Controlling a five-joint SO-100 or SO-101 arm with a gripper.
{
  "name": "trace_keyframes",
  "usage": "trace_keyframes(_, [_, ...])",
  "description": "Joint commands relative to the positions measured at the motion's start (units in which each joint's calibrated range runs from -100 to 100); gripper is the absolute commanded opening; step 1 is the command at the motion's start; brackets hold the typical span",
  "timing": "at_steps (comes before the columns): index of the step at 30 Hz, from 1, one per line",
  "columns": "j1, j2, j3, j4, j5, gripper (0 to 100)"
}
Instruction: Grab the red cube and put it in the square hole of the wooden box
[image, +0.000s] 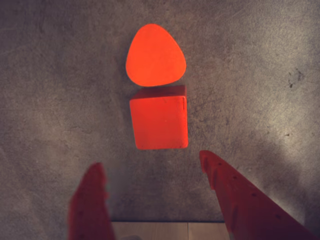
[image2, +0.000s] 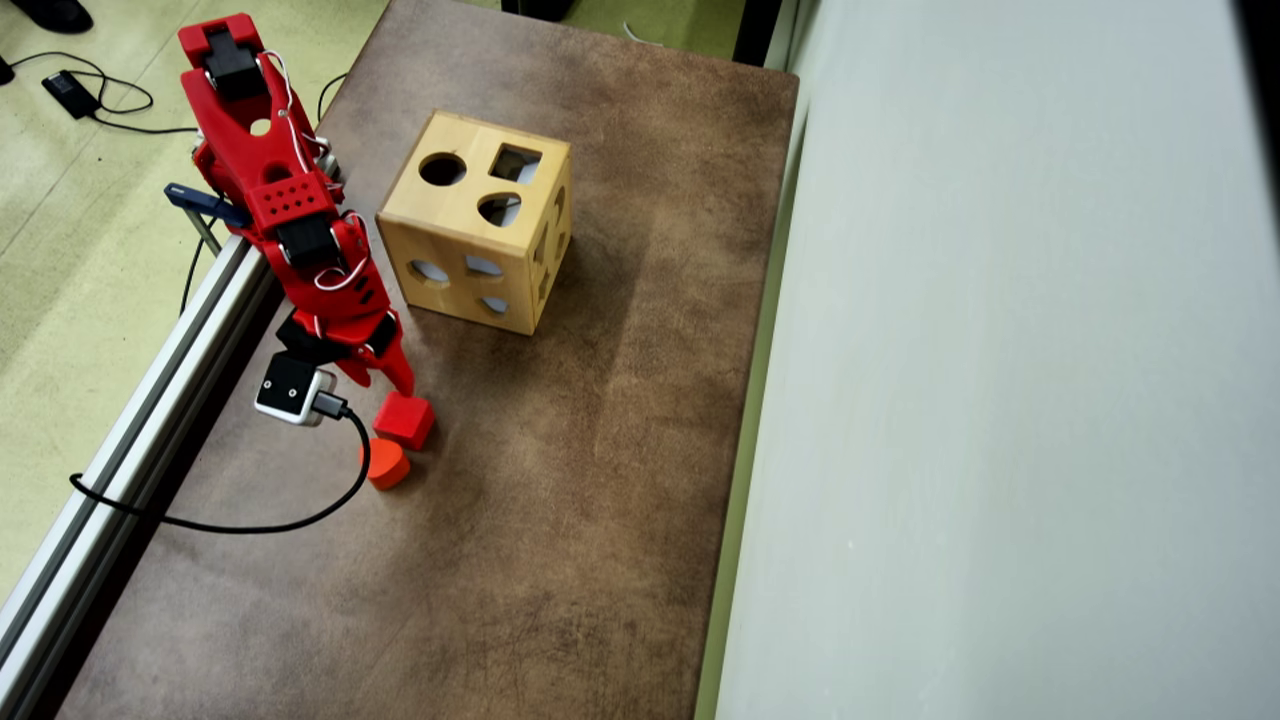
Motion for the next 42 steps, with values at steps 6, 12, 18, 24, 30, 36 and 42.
trace_keyframes(6, [0.22,4.55,-1.51,-0.80,0.20,33])
trace_keyframes(12, [-0.30,4.55,-2.76,-0.80,-1.27,33])
trace_keyframes(18, [-0.60,7.78,-6.34,0.09,-2.74,33])
trace_keyframes(24, [-0.60,10.07,-8.22,0.17,-2.69,33])
trace_keyframes(30, [-0.68,12.37,-8.22,0.17,-2.69,33])
trace_keyframes(36, [-0.68,13.47,-8.22,-0.56,-2.69,33])
trace_keyframes(42, [-0.68,14.66,-8.67,-0.72,-2.74,33])
